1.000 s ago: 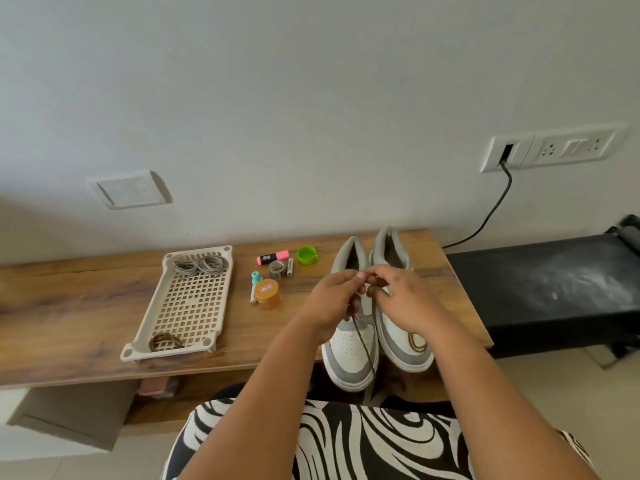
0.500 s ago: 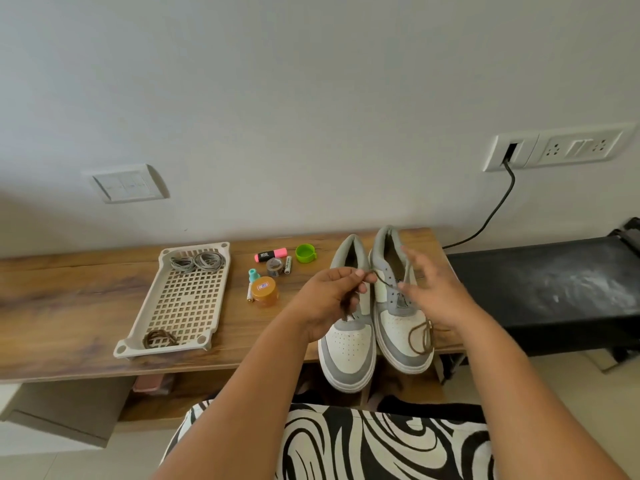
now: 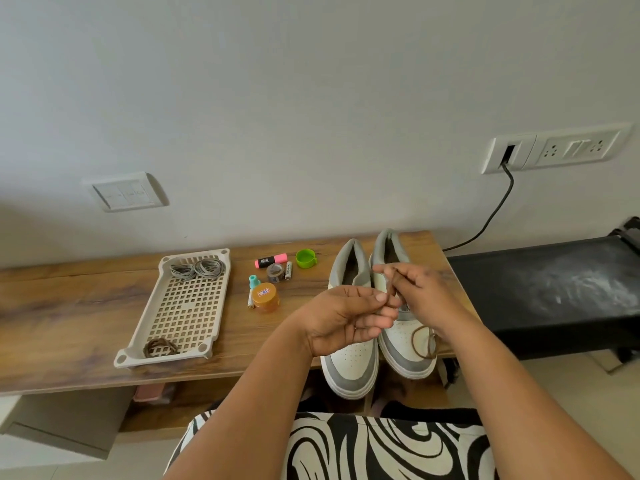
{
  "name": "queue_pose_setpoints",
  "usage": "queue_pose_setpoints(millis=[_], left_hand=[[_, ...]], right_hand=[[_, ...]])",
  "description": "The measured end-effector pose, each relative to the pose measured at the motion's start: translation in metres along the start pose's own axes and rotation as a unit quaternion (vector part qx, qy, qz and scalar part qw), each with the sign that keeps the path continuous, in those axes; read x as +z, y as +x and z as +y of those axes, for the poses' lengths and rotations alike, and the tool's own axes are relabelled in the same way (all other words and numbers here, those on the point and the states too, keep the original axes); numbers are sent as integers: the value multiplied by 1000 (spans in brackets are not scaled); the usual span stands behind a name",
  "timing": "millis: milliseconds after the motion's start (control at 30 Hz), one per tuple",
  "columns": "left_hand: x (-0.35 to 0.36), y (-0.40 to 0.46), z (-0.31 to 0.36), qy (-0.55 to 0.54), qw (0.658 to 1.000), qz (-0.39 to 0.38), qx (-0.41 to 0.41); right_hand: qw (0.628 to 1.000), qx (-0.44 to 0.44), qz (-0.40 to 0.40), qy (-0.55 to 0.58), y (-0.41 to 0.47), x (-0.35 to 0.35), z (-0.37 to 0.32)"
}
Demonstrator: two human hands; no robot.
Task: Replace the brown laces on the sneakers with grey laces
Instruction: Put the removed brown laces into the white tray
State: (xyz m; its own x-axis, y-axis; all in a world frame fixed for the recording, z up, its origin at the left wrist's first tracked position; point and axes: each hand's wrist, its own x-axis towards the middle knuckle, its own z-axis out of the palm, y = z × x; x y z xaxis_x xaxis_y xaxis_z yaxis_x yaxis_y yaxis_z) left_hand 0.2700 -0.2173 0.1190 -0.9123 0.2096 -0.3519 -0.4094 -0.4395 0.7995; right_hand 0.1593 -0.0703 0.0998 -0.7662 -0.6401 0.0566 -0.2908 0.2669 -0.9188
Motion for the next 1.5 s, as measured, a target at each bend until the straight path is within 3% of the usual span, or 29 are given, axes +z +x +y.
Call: queue_pose_setpoints(millis=[333, 500, 700, 833, 933, 1067, 1167, 1267, 1367, 1500], left_hand=[[-3, 1, -2, -33, 990, -23, 137], [-1, 5, 0, -85, 967, 87, 223], [-11, 5, 3, -76, 934, 199, 287], [-14, 7, 0, 81, 920, 260, 281], [-15, 7, -4, 213, 905, 263, 257], [-14, 5, -4, 445, 832, 240, 229], [-8, 3, -5, 512, 806, 214, 204], [-4, 3, -6, 515, 820, 183, 169], [-1, 1, -6, 439, 880, 134, 124], [0, -4, -4, 375, 921, 59, 81]], right_hand=[[996, 26, -41, -71, -5, 5, -6], [980, -5, -94, -177, -7, 17, -15], [971, -47, -123, -201, -8, 17, -22], [970, -88, -85, -208, -7, 13, -23], [971, -108, -64, -202, -7, 8, -26], [969, -113, -45, -215, -9, 5, -30], [971, -107, -23, -214, -11, -2, -34], [971, -101, -1, -216, -11, -8, -33], [974, -92, 28, -206, -9, -10, -27], [974, -87, 24, -209, -11, -8, -26]])
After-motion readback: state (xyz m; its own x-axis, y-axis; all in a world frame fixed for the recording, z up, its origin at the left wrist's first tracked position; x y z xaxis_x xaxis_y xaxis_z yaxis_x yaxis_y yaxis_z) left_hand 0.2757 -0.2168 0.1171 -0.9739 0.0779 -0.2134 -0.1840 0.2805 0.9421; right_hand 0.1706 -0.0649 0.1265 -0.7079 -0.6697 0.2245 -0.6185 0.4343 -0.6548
